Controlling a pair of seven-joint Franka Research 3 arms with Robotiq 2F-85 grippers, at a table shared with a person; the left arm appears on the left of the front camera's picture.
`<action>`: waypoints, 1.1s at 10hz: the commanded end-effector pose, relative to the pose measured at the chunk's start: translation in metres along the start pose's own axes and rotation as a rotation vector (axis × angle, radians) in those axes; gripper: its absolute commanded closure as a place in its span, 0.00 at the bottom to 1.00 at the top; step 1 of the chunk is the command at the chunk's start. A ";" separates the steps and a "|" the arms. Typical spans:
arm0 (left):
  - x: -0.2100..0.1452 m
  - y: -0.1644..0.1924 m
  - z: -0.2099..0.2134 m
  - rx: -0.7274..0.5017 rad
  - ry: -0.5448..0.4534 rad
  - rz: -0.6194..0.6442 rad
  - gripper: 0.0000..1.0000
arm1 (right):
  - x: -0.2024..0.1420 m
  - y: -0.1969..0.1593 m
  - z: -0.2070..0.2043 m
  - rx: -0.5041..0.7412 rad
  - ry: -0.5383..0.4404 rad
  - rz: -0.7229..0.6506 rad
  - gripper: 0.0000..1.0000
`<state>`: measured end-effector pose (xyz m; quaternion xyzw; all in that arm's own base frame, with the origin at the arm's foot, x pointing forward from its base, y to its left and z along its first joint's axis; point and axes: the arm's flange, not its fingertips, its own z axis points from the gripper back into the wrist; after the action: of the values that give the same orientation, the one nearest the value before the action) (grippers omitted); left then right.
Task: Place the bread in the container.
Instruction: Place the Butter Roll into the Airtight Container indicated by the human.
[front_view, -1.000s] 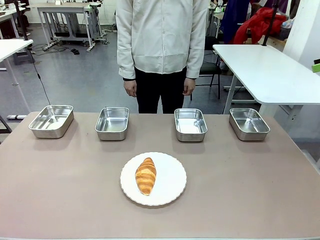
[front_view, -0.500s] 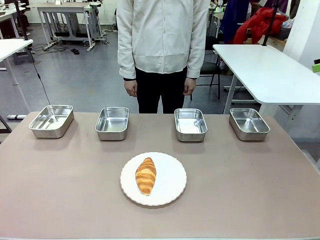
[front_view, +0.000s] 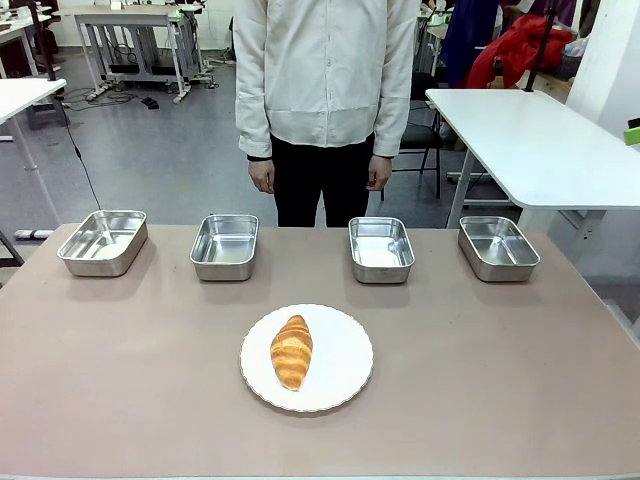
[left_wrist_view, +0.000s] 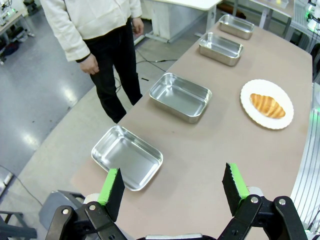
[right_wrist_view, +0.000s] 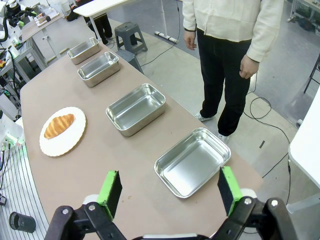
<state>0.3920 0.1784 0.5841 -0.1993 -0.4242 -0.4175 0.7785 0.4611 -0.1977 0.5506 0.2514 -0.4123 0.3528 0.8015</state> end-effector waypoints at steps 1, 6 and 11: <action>0.000 -0.001 0.001 -0.005 -0.005 -0.014 0.00 | 0.001 0.000 0.000 -0.001 -0.004 0.002 0.00; 0.000 -0.001 0.001 -0.005 -0.005 -0.014 0.00 | 0.001 0.000 0.000 -0.001 -0.004 0.002 0.00; 0.000 -0.001 0.001 -0.005 -0.005 -0.014 0.00 | 0.001 0.000 0.000 -0.001 -0.004 0.002 0.00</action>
<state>0.3920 0.1784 0.5841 -0.1993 -0.4242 -0.4175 0.7785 0.4611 -0.1977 0.5506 0.2514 -0.4123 0.3528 0.8015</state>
